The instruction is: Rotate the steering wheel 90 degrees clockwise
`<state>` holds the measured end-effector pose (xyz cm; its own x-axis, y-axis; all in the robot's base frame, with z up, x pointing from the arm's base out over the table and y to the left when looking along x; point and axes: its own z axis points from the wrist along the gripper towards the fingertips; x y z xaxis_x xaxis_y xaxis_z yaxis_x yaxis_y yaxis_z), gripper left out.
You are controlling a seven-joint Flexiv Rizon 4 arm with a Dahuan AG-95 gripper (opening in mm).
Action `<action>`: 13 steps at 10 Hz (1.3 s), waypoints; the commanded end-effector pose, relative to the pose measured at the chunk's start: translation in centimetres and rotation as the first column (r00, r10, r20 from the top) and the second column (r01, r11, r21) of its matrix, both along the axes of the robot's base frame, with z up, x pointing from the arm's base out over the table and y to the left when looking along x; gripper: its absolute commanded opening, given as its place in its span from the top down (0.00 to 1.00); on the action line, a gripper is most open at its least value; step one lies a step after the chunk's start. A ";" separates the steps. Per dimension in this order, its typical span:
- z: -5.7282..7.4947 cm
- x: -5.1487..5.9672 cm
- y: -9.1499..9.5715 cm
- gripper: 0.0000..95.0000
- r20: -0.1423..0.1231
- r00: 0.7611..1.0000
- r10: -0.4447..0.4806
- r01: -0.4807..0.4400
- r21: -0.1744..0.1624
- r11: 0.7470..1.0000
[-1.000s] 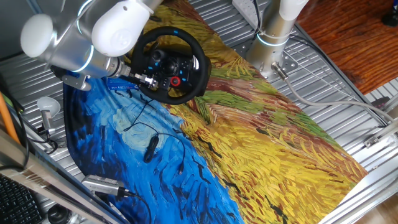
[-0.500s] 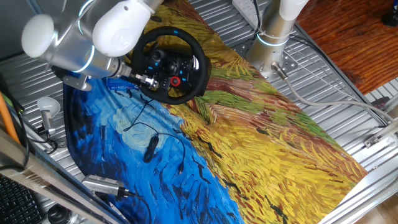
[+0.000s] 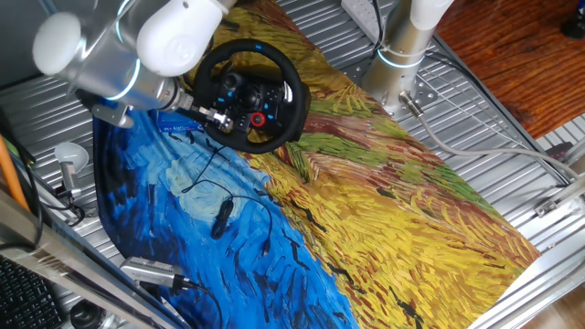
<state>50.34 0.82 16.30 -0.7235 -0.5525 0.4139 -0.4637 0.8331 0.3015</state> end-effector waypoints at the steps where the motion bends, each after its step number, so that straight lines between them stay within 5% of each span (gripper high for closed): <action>1: -0.1 0.0 0.0 1.00 0.140 0.989 -0.057 0.056 0.012 0.998; 2: -0.1 0.0 0.0 1.00 0.193 0.976 -0.098 0.096 0.022 0.995; 5: -0.1 0.0 0.0 1.00 0.235 0.964 -0.123 0.125 0.006 0.992; 13: -0.1 0.0 0.0 1.00 0.287 0.950 -0.123 0.128 0.004 0.992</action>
<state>50.32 0.76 16.25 -0.8755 -0.4438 0.1910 -0.4183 0.8941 0.1600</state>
